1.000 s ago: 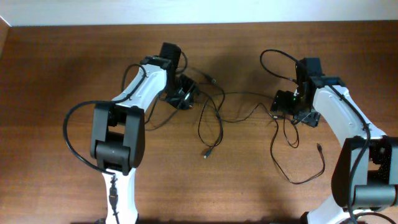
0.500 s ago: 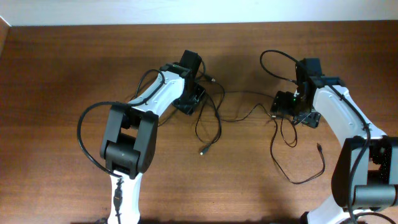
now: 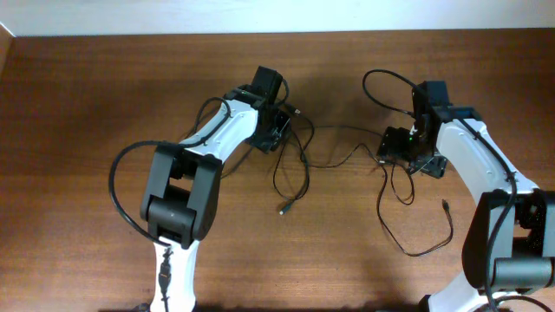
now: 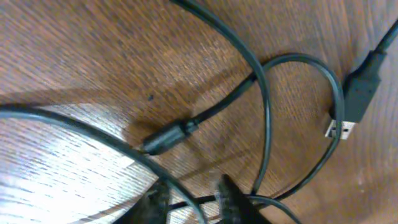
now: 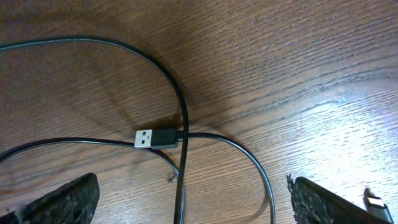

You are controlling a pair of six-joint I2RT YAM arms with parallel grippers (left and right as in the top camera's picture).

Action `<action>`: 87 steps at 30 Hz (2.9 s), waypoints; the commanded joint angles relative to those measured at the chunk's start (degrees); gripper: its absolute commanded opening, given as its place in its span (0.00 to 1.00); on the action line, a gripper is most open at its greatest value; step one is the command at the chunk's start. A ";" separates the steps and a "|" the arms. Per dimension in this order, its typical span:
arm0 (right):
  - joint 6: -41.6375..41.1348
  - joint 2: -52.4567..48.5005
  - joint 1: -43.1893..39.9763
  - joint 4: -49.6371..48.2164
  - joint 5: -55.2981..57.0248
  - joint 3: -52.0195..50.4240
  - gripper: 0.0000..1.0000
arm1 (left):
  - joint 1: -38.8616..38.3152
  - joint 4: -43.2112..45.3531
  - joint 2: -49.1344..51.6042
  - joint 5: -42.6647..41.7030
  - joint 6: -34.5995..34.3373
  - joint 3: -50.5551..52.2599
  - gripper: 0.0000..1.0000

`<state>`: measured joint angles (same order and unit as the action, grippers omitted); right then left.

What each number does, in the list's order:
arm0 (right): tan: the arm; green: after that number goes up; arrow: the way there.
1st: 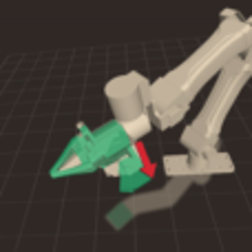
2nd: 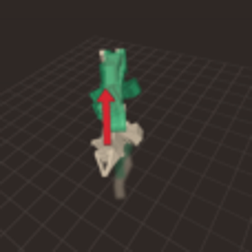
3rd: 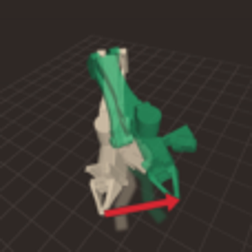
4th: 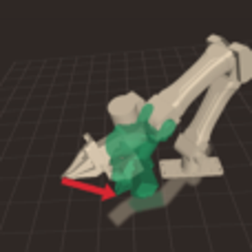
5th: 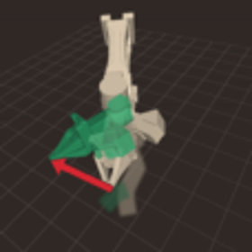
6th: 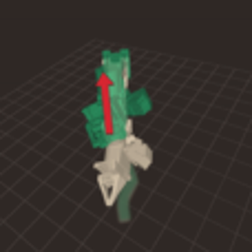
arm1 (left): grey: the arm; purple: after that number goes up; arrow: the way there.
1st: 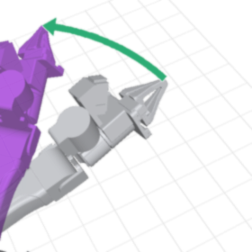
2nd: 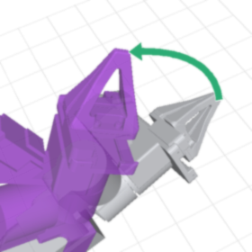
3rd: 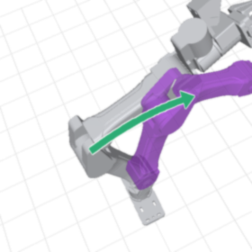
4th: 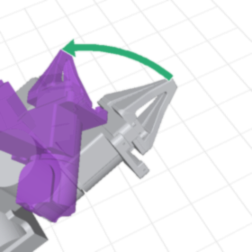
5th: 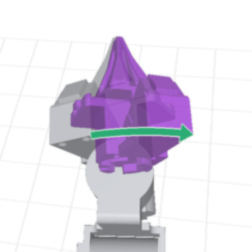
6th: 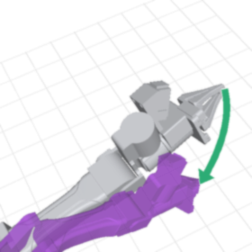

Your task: Untangle cables

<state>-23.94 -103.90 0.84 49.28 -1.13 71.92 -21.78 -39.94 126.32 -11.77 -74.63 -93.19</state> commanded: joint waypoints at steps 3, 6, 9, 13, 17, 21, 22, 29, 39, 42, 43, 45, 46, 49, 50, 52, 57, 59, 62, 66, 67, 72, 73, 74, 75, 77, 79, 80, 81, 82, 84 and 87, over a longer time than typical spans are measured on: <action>0.22 -0.72 0.39 0.72 0.28 -0.42 0.99 | -0.48 -2.78 4.02 -2.56 6.45 -0.17 0.00; 2.10 -0.72 0.39 1.46 -3.04 -0.42 0.99 | 5.62 -6.01 -6.99 -2.60 19.76 -2.62 0.00; 19.58 0.00 0.39 5.42 -31.67 -0.35 0.99 | 8.37 -7.50 -20.55 -2.51 25.24 -2.62 0.00; 26.93 1.33 0.39 0.96 -67.06 -0.35 0.99 | 7.04 -7.52 -24.72 -3.54 25.51 -2.58 0.00; 16.39 1.31 1.97 -11.43 -71.43 -0.35 1.00 | 6.75 -7.72 -24.70 -6.60 44.39 -2.58 0.00; -13.03 1.31 9.05 -30.34 -56.78 -0.35 1.00 | 3.02 -8.85 -24.68 -13.20 69.11 -2.49 0.00; -18.12 1.31 9.46 -32.63 -55.98 -0.35 1.00 | 2.27 -9.88 -24.68 -14.01 74.49 -2.49 0.00; -34.40 1.31 9.70 -37.29 -52.09 -0.35 0.96 | 1.53 -10.95 -24.68 -13.99 82.05 -2.49 0.00; -49.05 1.03 17.18 -46.10 -40.28 -0.35 0.60 | 1.53 -11.17 -24.68 -15.47 84.65 -2.49 0.00; -48.87 0.20 18.29 -44.72 -40.22 -0.35 0.04 | 1.75 -11.13 -24.68 -15.34 84.63 -2.49 0.00; -41.66 0.02 18.25 -40.89 -39.50 -0.35 0.04 | 2.91 -11.15 -24.68 -12.72 84.48 -2.49 0.00; -34.32 0.02 17.40 -29.44 -34.42 -0.35 0.04 | 6.08 -10.36 -24.68 -7.19 77.64 -2.49 0.00; -30.34 0.02 16.06 -20.48 -28.46 -0.35 0.04 | 8.50 -9.40 -24.68 -3.78 71.28 -2.49 0.00; -26.80 0.02 10.54 -4.22 -11.69 -0.35 0.04 | 19.69 -6.10 -24.68 -1.88 46.07 -2.49 0.00; -24.35 0.02 6.47 -0.81 -6.71 -0.35 0.04 | 25.05 -6.10 -24.68 -1.92 37.27 -2.49 0.00; -21.20 0.02 -0.72 1.88 -2.43 -0.35 0.04 | 32.87 -6.62 -24.68 -2.25 32.76 -2.49 0.00; -11.91 0.02 -15.91 2.47 -3.34 -0.37 0.04 | 45.07 -14.64 -24.68 -2.58 31.78 -2.49 0.00; -10.73 0.02 -14.99 2.82 -3.32 -0.37 0.04 | 43.06 -14.47 -24.68 -3.89 31.78 -2.49 0.00; -10.75 0.02 -11.41 2.78 -3.32 -0.39 0.04 | 33.07 -6.23 -24.63 -3.43 31.78 -2.49 0.00; -10.75 0.00 -6.56 1.36 -3.28 -0.42 0.04 | 15.39 12.74 -17.81 2.64 31.76 -2.49 0.00; -10.75 0.00 -6.03 1.07 -3.10 -0.42 0.04 | 11.98 17.81 -14.10 2.67 31.76 -2.49 0.00; -10.75 -0.50 -5.95 0.98 -2.84 -0.52 0.05 | 4.07 34.32 3.37 2.84 31.76 -2.49 0.04; -10.75 -1.16 -5.95 0.83 -2.64 -0.52 0.05 | 3.58 36.09 6.29 2.84 31.76 -2.49 0.09; -10.75 -1.57 -5.95 0.70 -2.64 -0.52 0.05 | 3.50 36.83 8.00 2.89 31.76 -2.49 0.11; -10.75 -2.14 -5.95 0.31 -2.67 -0.59 0.05 | 3.50 36.89 9.22 3.17 31.76 -2.49 0.14; -10.75 -3.08 -5.95 -0.52 -2.67 -0.68 0.05 | 3.50 36.94 11.45 5.81 31.76 -2.49 0.28; -10.78 -4.15 -5.95 -0.81 -2.67 -0.68 0.05 | 3.52 36.89 12.50 7.17 31.78 -2.49 0.55; -10.78 -5.03 -5.95 -0.87 -2.69 -0.68 0.05 | 3.50 36.61 12.55 7.17 31.78 -2.49 0.68; -10.75 -5.68 -5.95 -0.87 -2.67 -0.68 0.05 | 3.52 36.39 12.55 7.17 31.80 -2.49 0.74; -10.78 -6.14 -5.95 -0.85 -2.71 -0.68 0.05 | 3.52 35.01 12.55 8.20 31.78 -2.49 0.71; -10.78 -6.14 -5.95 -0.81 -2.91 -0.68 0.05 | 3.45 29.44 12.79 16.74 31.80 -2.49 0.53; -10.78 -6.14 -5.92 -0.24 -3.13 -0.68 0.05 | 4.94 18.36 13.29 27.87 31.78 -2.49 0.00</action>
<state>-34.65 -109.49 -5.41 48.71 -4.71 71.77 -19.11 -12.49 136.27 3.97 -43.11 -98.56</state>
